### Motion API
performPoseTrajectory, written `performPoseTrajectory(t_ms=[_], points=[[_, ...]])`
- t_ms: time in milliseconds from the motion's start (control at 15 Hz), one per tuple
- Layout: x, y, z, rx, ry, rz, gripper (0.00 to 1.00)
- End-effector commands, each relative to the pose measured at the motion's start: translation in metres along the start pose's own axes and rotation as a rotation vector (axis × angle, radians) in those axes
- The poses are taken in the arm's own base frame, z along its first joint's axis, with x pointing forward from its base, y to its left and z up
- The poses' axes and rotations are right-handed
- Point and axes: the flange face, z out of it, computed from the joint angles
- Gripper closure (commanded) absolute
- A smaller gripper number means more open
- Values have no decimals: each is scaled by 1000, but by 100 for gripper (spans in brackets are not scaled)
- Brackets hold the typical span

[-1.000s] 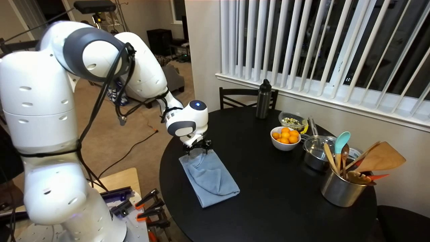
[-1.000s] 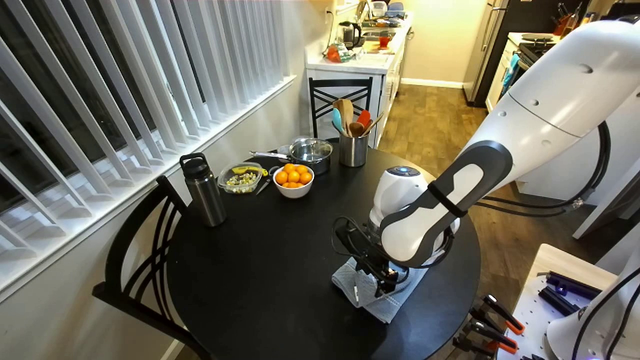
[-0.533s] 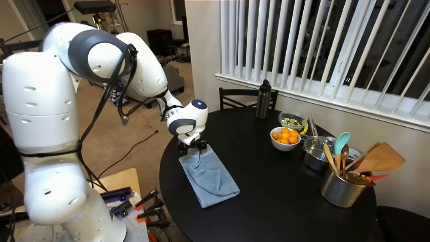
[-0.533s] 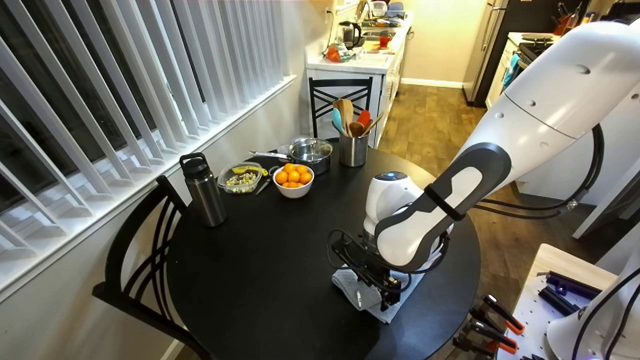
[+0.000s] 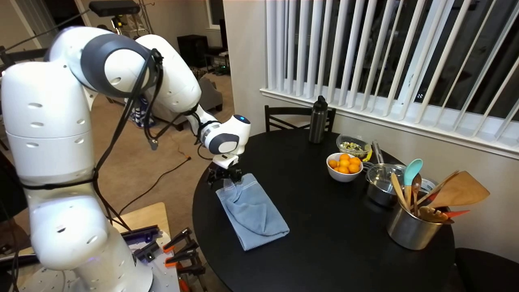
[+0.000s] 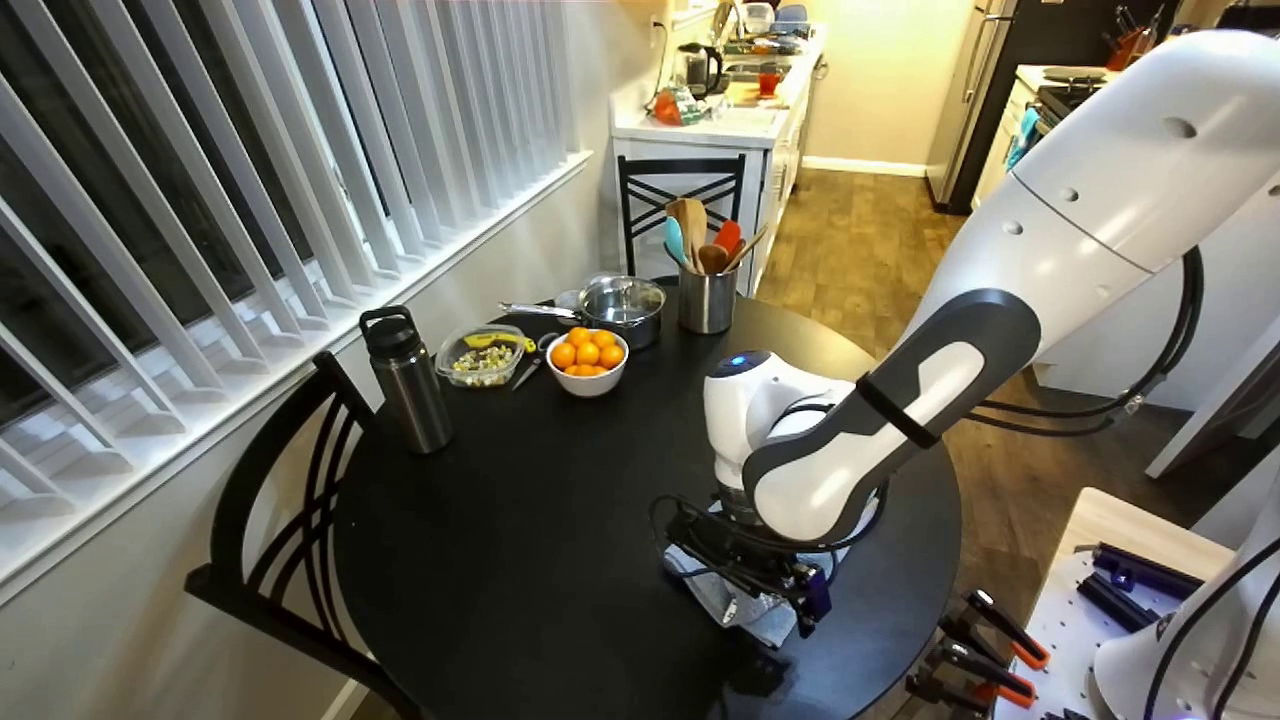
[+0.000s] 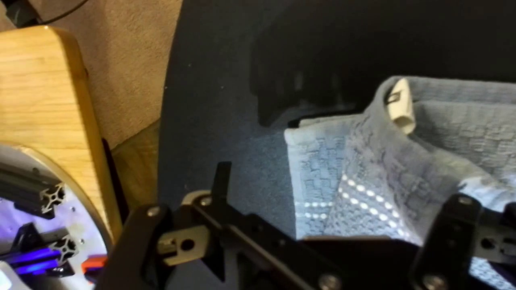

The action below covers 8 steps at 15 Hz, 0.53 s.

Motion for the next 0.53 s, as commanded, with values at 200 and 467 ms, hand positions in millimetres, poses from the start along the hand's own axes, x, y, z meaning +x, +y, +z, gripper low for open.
performPoseTrajectory(t_ms=[200,467], points=[[-9,16,-7,-109,129,-14,0],[-7,19,-8,-163,146,-20,0]])
